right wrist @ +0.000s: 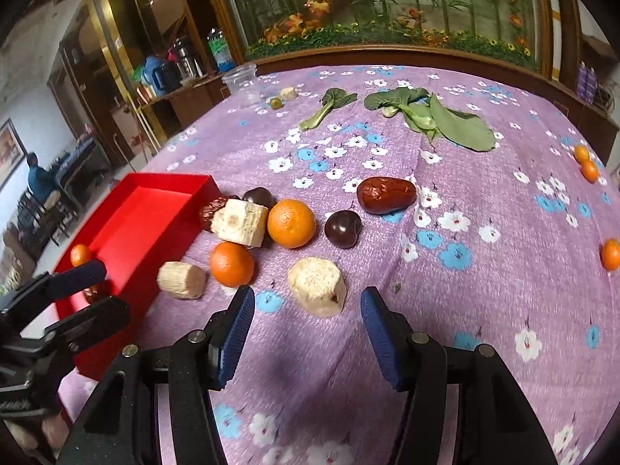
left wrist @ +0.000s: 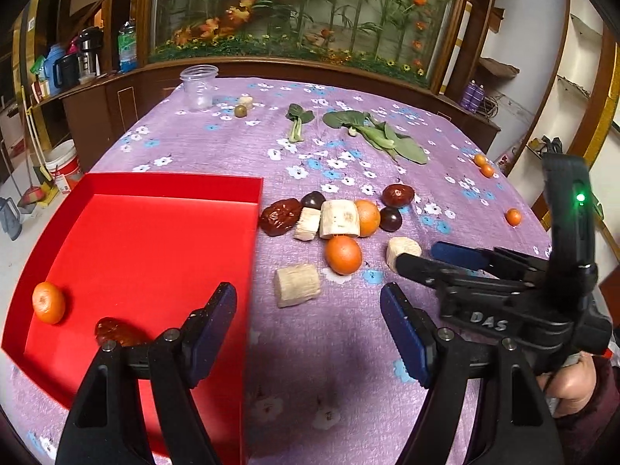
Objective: Organize fruits
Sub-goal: 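Withdraw both tools from the tray back over the fruit, then grasp a beige root chunk with the right tool while the left tool grasps an orange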
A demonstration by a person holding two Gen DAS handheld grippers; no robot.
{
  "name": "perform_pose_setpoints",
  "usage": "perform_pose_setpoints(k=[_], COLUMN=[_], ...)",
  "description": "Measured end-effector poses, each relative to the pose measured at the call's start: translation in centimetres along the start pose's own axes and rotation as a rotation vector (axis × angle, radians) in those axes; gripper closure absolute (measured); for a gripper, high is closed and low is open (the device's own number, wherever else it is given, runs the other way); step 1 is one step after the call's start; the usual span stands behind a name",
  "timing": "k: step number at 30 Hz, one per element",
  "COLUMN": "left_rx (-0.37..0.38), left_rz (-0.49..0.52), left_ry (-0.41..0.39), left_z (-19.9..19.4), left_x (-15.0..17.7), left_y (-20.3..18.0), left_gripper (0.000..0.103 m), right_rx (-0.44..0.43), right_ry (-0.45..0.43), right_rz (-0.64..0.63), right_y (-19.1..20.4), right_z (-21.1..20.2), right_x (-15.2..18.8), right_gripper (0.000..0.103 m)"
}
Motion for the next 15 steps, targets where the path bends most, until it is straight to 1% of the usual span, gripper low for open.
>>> perform_pose_setpoints(k=[2, 5, 8, 11, 13, 15], left_rx=[-0.002, -0.006, -0.005, -0.004, -0.001, 0.002], left_rz=[0.001, 0.001, 0.017, 0.032, 0.039, 0.045], left_ry=[0.004, 0.008, 0.013, 0.025, 0.036, 0.041], left_z=[0.4, 0.8, 1.5, 2.5, 3.2, 3.7], left_x=[-0.1, -0.3, -0.6, -0.9, -1.0, -1.2], left_y=[-0.1, -0.1, -0.6, -1.1, -1.5, -1.8], left_gripper=[0.027, 0.028, 0.035, 0.036, 0.036, 0.036], right_rx=[0.007, 0.005, 0.01, 0.008, 0.008, -0.006], right_ry=[0.004, 0.014, 0.021, 0.025, 0.029, 0.025], right_rz=[-0.018, -0.039, -0.043, -0.036, -0.026, -0.011], right_y=[0.1, 0.2, 0.0, -0.3, -0.7, -1.0], right_z=[0.5, 1.3, 1.9, 2.1, 2.2, 2.1], right_x=[-0.2, -0.4, -0.5, -0.5, -0.4, -0.4], right_gripper=[0.042, 0.046, 0.05, 0.053, 0.062, 0.063])
Point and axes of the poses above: each gripper's, at about its wrist camera, not at the fingertips, and z roughly the way its jaws point, y to its left, x to its underside, the point moved 10 cm from there along z, roughly the way its jaws point, and after that the axes turned 7 degrees about -x, right-handed, at the moved point
